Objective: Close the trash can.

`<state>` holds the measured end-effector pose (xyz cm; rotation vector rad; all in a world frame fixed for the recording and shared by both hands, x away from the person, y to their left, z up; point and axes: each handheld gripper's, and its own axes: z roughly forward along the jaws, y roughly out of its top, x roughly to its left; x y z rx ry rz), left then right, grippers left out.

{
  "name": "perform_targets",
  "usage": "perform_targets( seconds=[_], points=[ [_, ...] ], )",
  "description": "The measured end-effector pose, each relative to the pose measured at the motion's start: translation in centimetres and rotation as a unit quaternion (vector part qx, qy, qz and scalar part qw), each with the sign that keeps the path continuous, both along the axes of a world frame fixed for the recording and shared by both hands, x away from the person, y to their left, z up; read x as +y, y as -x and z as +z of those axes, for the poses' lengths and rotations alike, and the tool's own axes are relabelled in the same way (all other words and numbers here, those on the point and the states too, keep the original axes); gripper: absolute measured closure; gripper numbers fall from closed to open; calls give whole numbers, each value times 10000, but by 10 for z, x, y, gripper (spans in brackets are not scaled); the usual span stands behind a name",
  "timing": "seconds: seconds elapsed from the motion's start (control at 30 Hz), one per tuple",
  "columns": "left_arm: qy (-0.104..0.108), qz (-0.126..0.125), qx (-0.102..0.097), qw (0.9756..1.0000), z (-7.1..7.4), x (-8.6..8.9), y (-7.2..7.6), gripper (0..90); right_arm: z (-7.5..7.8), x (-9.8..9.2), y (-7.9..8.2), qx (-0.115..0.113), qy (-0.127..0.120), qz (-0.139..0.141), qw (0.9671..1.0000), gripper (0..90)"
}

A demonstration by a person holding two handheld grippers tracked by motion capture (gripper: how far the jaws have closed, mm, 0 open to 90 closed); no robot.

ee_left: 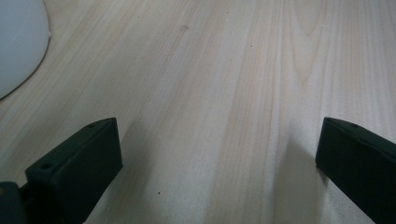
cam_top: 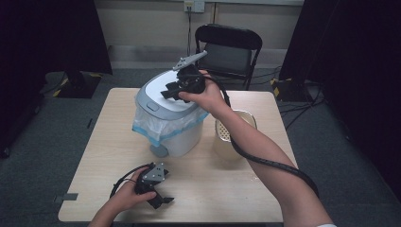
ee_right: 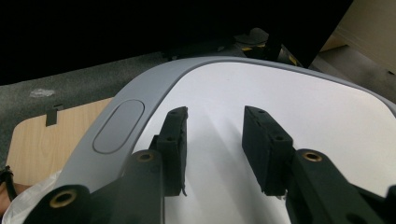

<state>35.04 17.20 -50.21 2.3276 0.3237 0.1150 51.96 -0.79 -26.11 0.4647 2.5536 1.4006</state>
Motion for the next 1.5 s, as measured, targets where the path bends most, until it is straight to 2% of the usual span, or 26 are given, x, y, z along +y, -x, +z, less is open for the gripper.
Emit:
perform_targets(
  seconds=[0.1, 0.17, 0.2, 0.23, 0.27, 0.37, 0.4, 0.47, 0.6, 0.77, 0.97, 1.27, 1.5],
  points=[
    [-22, -1, -18, 10000, 0, 0, 0, 0, -1, 2, 1, -30, -19, 27, 10000, 606],
    [-21, 0, -19, 10000, 0, 0, 0, 0, 0, 3, 3, -95, 35, 58, 9999, 573],
    [-19, 2, -17, 10000, 0, 0, 0, 0, 0, 3, 5, -75, 11, 130, 9999, 462],
    [-19, 2, -17, 10000, 0, 0, 0, 0, 0, 3, 5, -75, 11, 130, 9999, 462],
    [-13, 3, -9, 10000, 0, 0, 0, 0, 0, 3, 6, -3, 3, 171, 9999, 397],
    [-6, -15, -7, 10000, 0, 0, 0, 0, 0, 3, 9, 0, -7, 153, 9999, 287],
    [-17, -8, -33, 10000, 0, 0, 0, 0, 1, 2, 9, 91, 18, 102, 9999, 219],
    [-16, -6, -32, 10000, 0, 0, 0, 0, 0, -1, 9, 109, 36, 54, 9999, 186],
    [-3, 6, -32, 10000, 0, 1, 0, 0, -1, -5, 10, 120, -11, 53, 9999, 173],
    [-47, 11, -36, 10000, 1, 1, 1, 0, 0, -11, 14, 93, 59, 35, 9999, 148],
    [-32, 6, -31, 10000, 1, 1, 0, 0, 6, -21, 23, 110, -31, 129, 9999, 143],
    [0, 2, -28, 10000, 0, 1, 1, 0, 11, -50, 39, 91, -99, 76, 9999, 142],
    [-50, 9, -32, 10000, 1, 1, 1, 0, 10, -62, 45, 84, -74, 83, 9999, 142]
  ],
)
